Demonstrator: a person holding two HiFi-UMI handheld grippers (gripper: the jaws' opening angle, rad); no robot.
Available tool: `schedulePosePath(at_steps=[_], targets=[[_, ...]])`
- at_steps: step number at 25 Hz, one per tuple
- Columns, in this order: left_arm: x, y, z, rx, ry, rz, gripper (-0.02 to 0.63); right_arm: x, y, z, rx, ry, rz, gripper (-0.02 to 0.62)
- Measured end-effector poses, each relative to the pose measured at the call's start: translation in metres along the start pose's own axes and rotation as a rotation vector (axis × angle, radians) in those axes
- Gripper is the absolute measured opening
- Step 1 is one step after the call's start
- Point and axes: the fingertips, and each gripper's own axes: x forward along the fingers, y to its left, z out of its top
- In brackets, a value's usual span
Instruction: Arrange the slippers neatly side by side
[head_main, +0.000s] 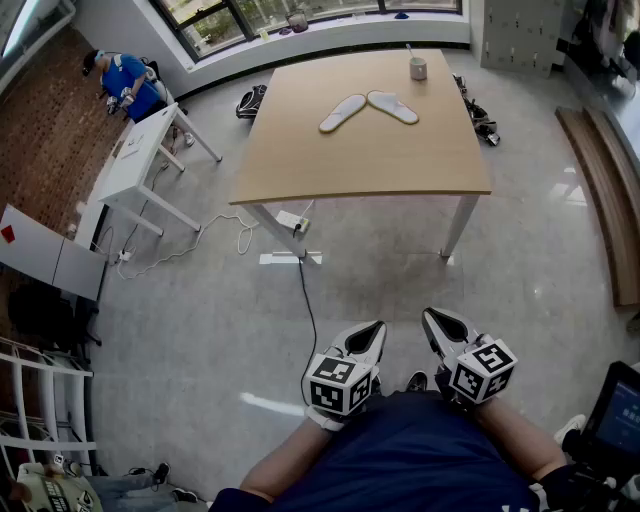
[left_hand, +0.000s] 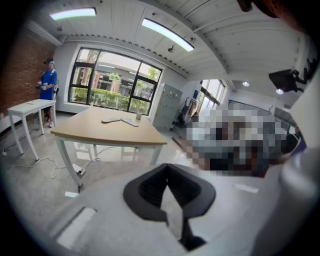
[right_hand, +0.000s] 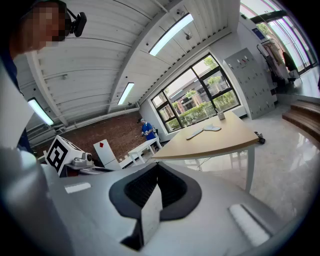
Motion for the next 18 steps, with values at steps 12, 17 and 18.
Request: schedulePosePath(at_steps=[12, 17, 18], targets=[[0.006, -0.003, -0.004, -0.039, 0.003, 0.066, 0.005, 0.003, -0.017, 0.001, 0.021, 0.036, 0.04, 0.011], [0.022, 0.007, -0.004, -0.04, 0.018, 0.049, 0.005, 0.018, -0.028, -0.002, 0.029, 0.053, 0.025, 0.011], [0.026, 0.011, -0.003, -0.039, 0.02, 0.042, 0.005, 0.022, -0.032, -0.001, 0.031, 0.054, 0.017, 0.011]])
